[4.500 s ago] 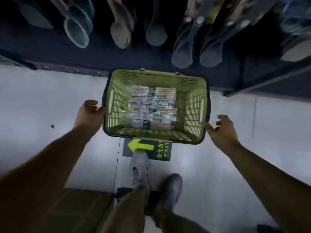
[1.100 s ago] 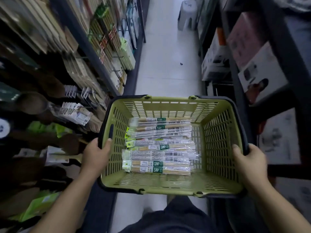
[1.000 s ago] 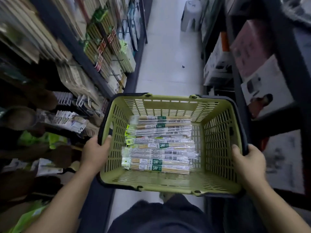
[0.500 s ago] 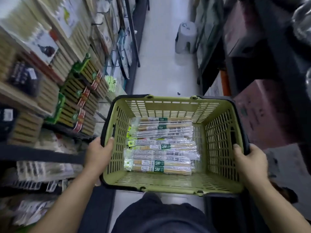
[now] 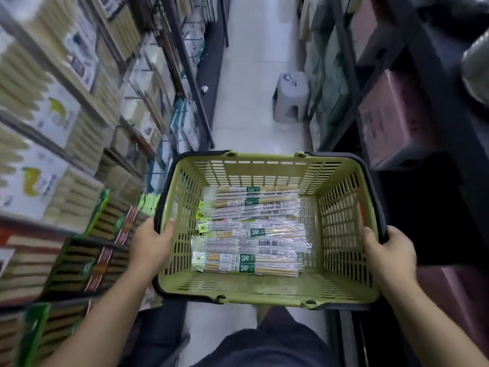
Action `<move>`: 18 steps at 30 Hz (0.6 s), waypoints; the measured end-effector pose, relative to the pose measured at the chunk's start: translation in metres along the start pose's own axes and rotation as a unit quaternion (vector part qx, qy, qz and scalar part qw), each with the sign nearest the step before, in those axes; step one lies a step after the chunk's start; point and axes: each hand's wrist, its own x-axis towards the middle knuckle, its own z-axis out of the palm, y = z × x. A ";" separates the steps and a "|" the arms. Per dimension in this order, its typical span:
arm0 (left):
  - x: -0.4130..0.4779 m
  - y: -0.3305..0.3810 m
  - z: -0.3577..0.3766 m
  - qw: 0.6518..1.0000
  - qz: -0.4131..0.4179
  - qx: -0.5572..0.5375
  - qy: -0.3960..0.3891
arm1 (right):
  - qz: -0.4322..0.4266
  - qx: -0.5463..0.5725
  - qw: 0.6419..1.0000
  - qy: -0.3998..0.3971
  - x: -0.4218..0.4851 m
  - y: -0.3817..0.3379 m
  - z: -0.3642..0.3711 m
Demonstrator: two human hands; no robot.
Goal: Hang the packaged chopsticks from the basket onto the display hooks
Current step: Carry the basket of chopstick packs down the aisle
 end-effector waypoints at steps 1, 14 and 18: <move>0.018 0.015 0.004 1.000 -0.007 0.003 0.007 | 0.001 -0.003 1.000 -0.007 0.023 -0.012 0.006; 0.272 0.168 0.054 0.999 -0.026 -0.023 0.005 | -0.006 -0.043 0.999 -0.013 0.287 -0.179 0.094; 0.358 0.210 0.067 1.000 -0.027 -0.015 0.003 | -0.002 -0.051 0.999 -0.007 0.356 -0.229 0.126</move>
